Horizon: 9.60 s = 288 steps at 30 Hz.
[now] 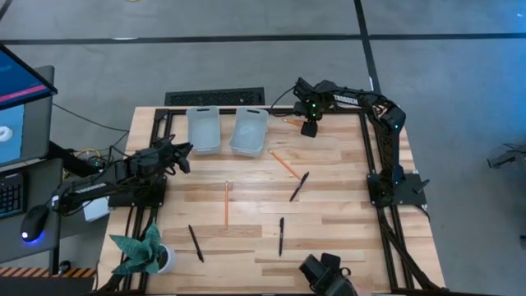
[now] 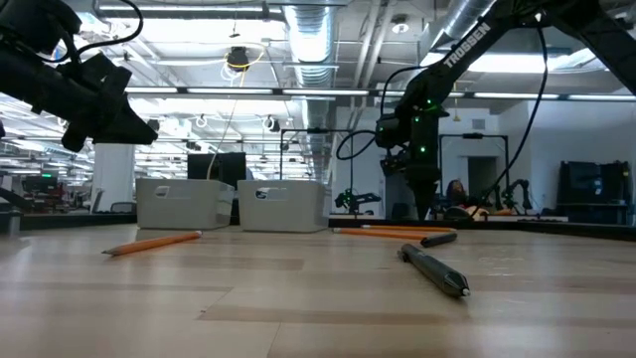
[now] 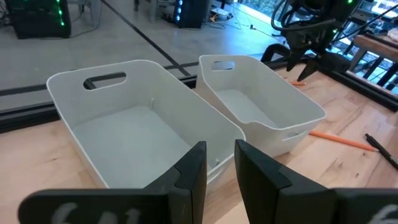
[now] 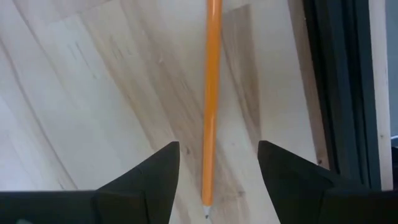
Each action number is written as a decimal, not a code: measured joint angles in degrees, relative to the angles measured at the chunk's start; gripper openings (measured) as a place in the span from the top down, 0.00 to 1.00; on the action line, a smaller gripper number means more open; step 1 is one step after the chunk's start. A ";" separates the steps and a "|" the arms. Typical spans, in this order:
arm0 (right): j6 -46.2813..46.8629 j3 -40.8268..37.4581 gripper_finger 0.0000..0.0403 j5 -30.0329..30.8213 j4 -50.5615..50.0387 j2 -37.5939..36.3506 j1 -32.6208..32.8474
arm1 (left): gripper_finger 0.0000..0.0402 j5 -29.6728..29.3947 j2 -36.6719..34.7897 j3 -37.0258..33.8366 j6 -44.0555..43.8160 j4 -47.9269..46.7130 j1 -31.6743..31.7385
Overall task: Sort pens & pencils
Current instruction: Put the top orange pencil into the right gray bin
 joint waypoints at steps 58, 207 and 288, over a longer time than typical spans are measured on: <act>1.05 -2.10 0.69 -0.98 3.67 3.04 -0.61 | 0.82 -1.66 0.00 -0.02 -0.47 -0.37 0.00; 4.02 2.03 0.41 -4.19 -1.69 3.61 -1.01 | 0.82 -6.60 0.00 -0.02 -3.89 -0.44 0.01; 16.79 24.33 0.87 -9.20 -18.80 3.67 3.79 | 0.82 -6.62 0.02 0.09 -8.52 -4.48 0.02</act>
